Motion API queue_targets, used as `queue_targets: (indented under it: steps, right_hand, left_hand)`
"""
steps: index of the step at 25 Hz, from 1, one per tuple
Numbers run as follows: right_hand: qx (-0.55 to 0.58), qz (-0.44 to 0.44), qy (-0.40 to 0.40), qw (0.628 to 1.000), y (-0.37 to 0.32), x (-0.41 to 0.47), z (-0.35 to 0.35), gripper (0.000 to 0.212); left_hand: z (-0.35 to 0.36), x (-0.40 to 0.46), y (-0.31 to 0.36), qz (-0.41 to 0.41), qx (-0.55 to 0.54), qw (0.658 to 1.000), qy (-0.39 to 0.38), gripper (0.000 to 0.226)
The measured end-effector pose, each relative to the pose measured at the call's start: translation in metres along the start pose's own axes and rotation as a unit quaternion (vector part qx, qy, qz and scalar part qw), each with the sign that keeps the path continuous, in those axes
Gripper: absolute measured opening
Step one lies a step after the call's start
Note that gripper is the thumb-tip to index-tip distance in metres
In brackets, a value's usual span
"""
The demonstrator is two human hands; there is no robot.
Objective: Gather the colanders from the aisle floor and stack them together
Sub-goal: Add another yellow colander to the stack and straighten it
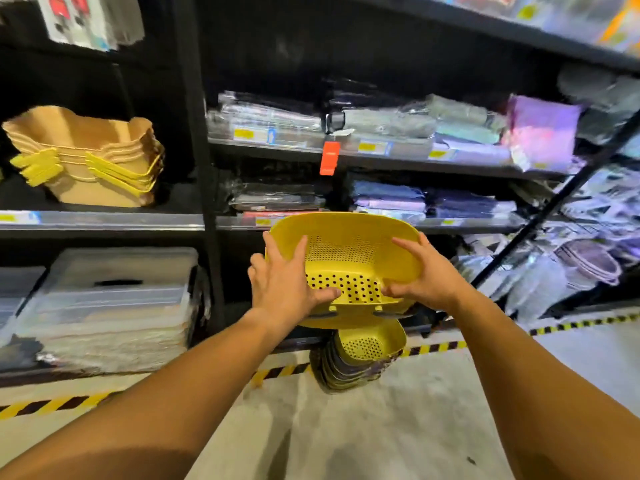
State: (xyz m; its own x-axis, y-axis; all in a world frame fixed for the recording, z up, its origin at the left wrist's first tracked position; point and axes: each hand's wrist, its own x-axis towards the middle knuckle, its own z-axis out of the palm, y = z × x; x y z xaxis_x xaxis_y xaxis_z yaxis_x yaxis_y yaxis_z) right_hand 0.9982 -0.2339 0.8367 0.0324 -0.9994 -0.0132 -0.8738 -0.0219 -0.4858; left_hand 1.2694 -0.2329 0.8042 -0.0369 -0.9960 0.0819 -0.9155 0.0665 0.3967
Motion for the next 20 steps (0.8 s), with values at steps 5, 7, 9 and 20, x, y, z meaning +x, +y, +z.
queue_targets:
  steps: [5, 7, 9, 20]
  right_hand:
    - [-0.005, 0.06, 0.003, 0.998, 0.089, -0.024, -0.03, 0.106]
    - [-0.007, 0.073, 0.008, 0.997, 0.12, -0.023, -0.033, 0.106]
    - [-0.017, 0.083, 0.002, 0.996, 0.152, -0.011, -0.033, 0.108]
    - [-0.015, 0.082, -0.085, 0.993, 0.343, 0.128, 0.042, 0.113]
  left_hand:
    - [0.053, 0.005, 0.081, 0.024, 0.009, 0.999, -0.044, 0.115]
    - [0.076, 0.014, 0.105, 0.038, 0.008, 0.998, -0.054, 0.112]
    - [0.1, 0.029, 0.125, 0.051, 0.008, 0.997, -0.058, 0.11]
    - [0.29, 0.122, 0.16, 0.003, 0.098, 0.988, -0.117, 0.107]
